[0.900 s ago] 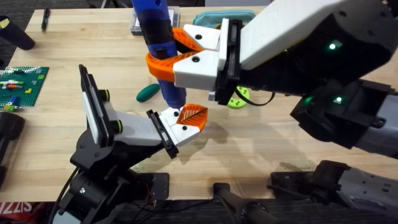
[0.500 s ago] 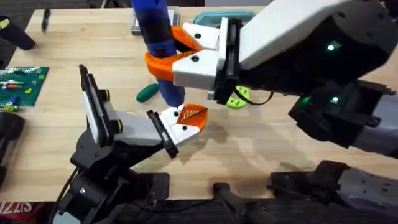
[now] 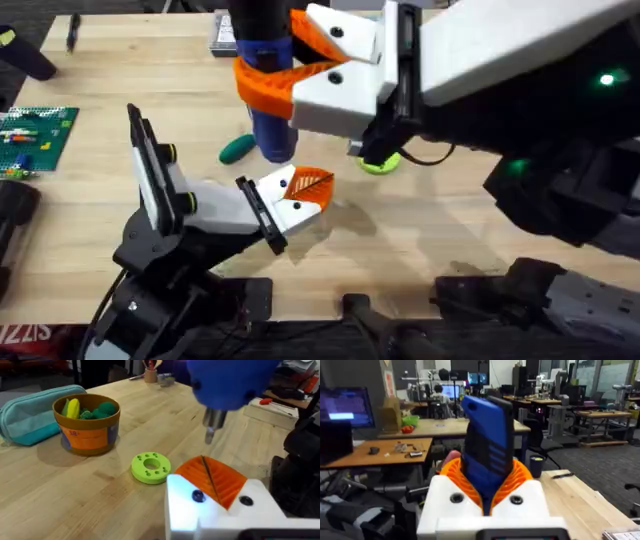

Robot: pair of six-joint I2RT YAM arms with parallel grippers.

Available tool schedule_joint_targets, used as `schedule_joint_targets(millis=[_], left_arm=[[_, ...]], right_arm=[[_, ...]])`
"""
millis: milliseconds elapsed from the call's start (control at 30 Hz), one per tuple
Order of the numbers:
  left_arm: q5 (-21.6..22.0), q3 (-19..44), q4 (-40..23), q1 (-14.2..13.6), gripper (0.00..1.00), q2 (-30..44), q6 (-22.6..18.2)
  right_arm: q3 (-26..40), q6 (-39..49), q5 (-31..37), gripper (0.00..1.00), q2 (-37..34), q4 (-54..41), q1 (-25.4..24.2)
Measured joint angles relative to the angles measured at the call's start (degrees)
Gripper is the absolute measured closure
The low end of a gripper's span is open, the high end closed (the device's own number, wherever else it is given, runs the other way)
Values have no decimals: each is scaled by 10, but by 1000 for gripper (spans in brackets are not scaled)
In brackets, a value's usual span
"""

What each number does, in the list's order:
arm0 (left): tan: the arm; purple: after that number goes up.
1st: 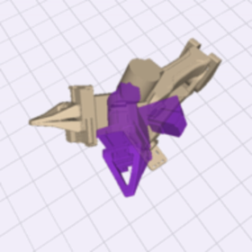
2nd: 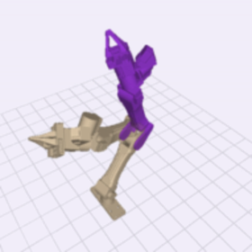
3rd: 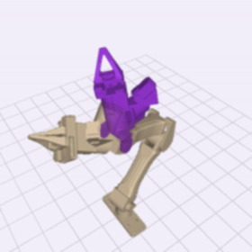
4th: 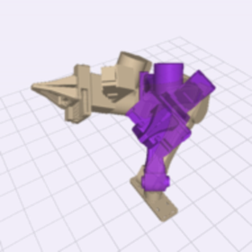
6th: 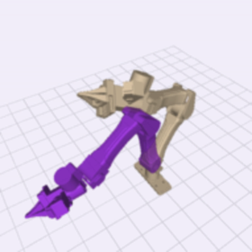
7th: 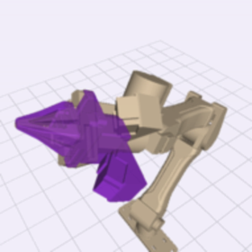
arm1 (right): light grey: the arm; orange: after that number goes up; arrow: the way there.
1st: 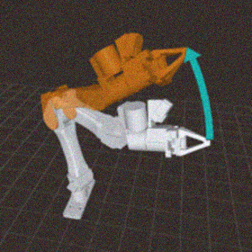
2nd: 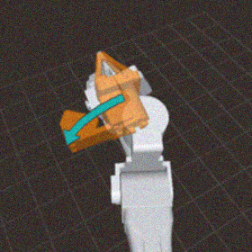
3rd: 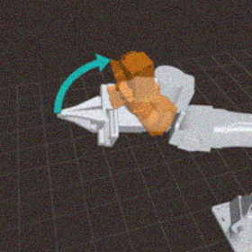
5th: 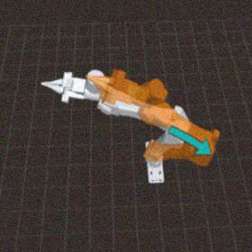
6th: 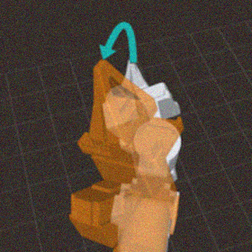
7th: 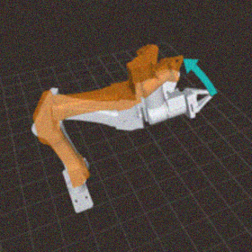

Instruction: Pick up the gripper from the table and insert it into the empty holder that is missing its gripper. Then pick up a screw, insert it into the mounting hole, and use the screwdriver to tighten it. Finally, clean up the table by picking up the vegetable and placing it into the bucket.

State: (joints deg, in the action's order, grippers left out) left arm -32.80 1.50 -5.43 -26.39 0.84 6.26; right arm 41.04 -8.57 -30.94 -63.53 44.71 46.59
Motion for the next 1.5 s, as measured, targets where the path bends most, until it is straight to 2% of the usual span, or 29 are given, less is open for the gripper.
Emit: schedule_joint_targets(millis=[300,400,567,1500], left_arm=[[0,0,0,0,992,0,0],[0,0,0,0,992,0,0],[0,0,0,0,992,0,0],[0,0,0,0,992,0,2]], right_arm=[[0,-34,0,948,1,12,2],[0,-36,0,948,-11,-14,20],[-3,-20,1,948,-15,-45,16],[-3,9,0,948,-41,-39,15]])
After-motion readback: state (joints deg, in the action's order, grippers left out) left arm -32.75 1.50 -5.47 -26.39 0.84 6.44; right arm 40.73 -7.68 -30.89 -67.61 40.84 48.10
